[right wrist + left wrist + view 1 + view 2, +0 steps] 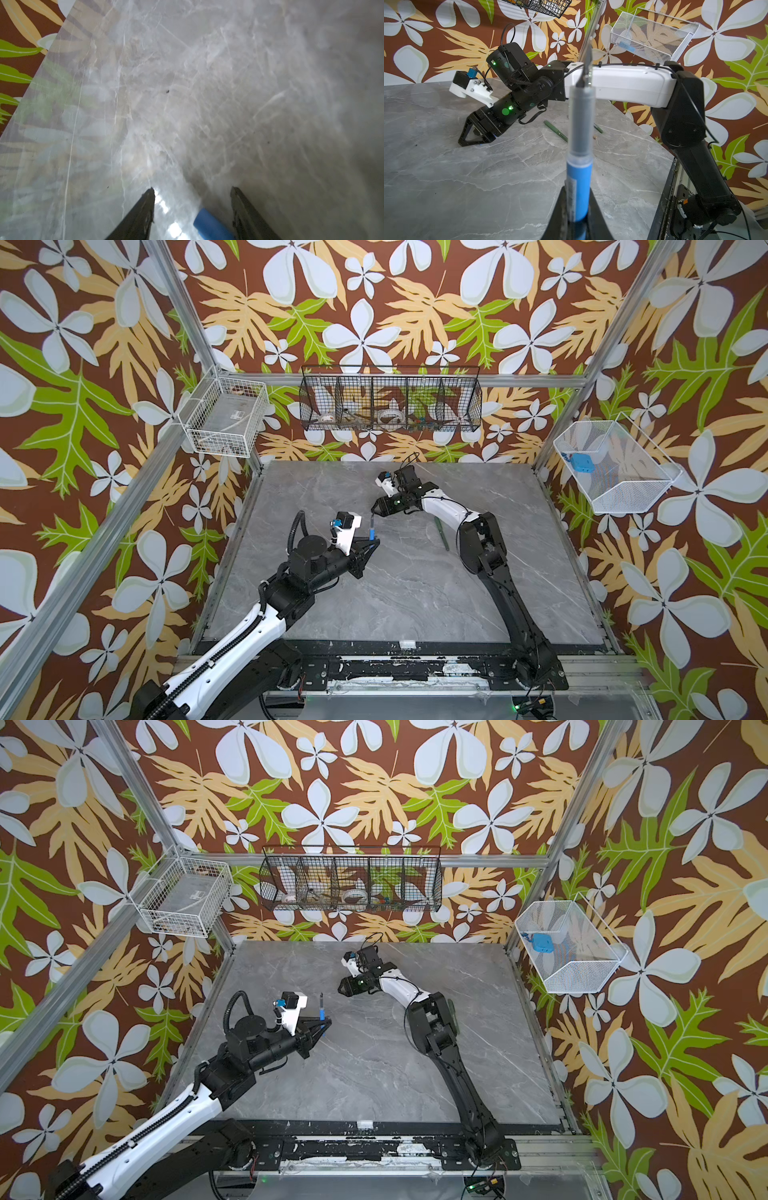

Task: Insert pens into pen caps
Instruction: Rotate the pen cap at the center of the table.

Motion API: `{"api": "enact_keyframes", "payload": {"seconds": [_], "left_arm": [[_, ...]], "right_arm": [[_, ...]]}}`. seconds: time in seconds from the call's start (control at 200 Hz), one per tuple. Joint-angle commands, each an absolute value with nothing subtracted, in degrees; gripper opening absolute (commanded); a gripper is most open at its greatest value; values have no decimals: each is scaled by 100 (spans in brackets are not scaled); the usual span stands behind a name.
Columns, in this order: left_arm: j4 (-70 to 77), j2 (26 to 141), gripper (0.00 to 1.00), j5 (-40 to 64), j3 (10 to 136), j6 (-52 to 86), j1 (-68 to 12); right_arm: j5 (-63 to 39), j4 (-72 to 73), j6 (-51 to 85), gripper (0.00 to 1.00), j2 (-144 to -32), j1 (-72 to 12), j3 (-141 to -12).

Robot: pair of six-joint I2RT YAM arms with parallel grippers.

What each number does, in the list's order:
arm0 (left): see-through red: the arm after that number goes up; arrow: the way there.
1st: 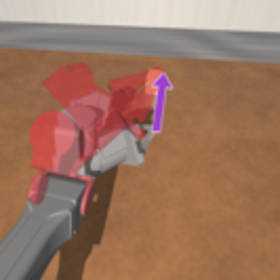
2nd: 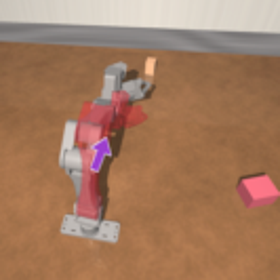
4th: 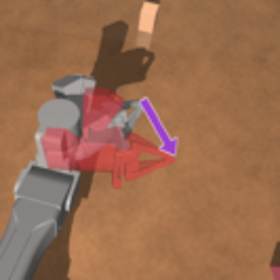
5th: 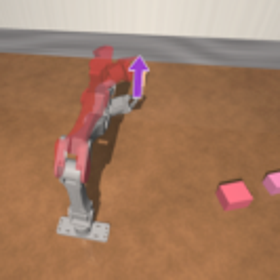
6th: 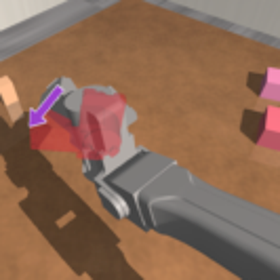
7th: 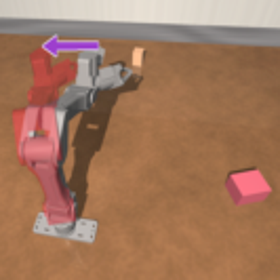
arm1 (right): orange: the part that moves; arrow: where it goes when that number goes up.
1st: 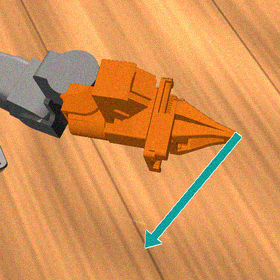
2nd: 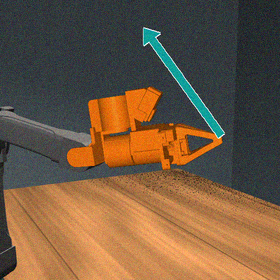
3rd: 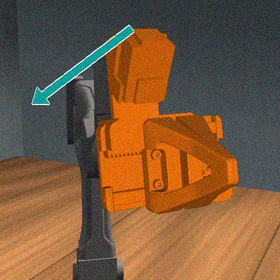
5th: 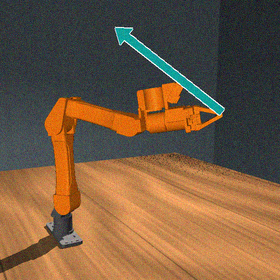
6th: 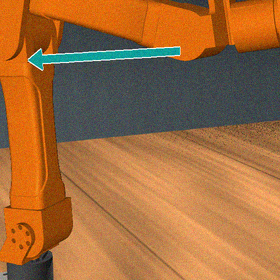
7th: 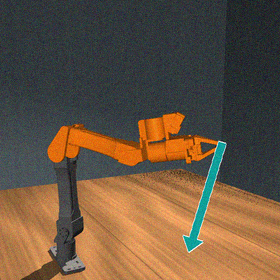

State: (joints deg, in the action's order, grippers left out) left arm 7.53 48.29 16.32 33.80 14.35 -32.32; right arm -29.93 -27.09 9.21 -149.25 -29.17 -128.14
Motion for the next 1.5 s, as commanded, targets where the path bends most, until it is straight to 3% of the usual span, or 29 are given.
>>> {"api": "enact_keyframes", "payload": {"seconds": [0.0, 0.3, 0.691, 0.941, 1.031, 1.491], "left_arm": [[817, 4773, 0, 1547, 3450, 1345, -3217], [707, 4831, 0, 1527, 3560, 1289, -3217], [655, 4931, 0, 1447, 3568, 1235, -3217], [649, 4847, 0, 1433, 3561, 1249, -3217], [676, 4827, 0, 1441, 3527, 1263, -3217], [782, 4715, 0, 1547, 3463, 1300, -3217]], "right_arm": [[-3255, -3395, 1034, 56, -14651, -2962, -12316], [-3305, -3557, 1187, 46, -14139, -3127, -11760], [-2540, -4095, 805, 47, -13329, -3160, -11146], [-2037, -3615, 1143, 50, -12760, -3155, -10597], [-1788, -3578, 1351, 54, -12840, -3162, -10495], [-1886, -3086, 1819, 56, -13476, -3184, -10689]]}}
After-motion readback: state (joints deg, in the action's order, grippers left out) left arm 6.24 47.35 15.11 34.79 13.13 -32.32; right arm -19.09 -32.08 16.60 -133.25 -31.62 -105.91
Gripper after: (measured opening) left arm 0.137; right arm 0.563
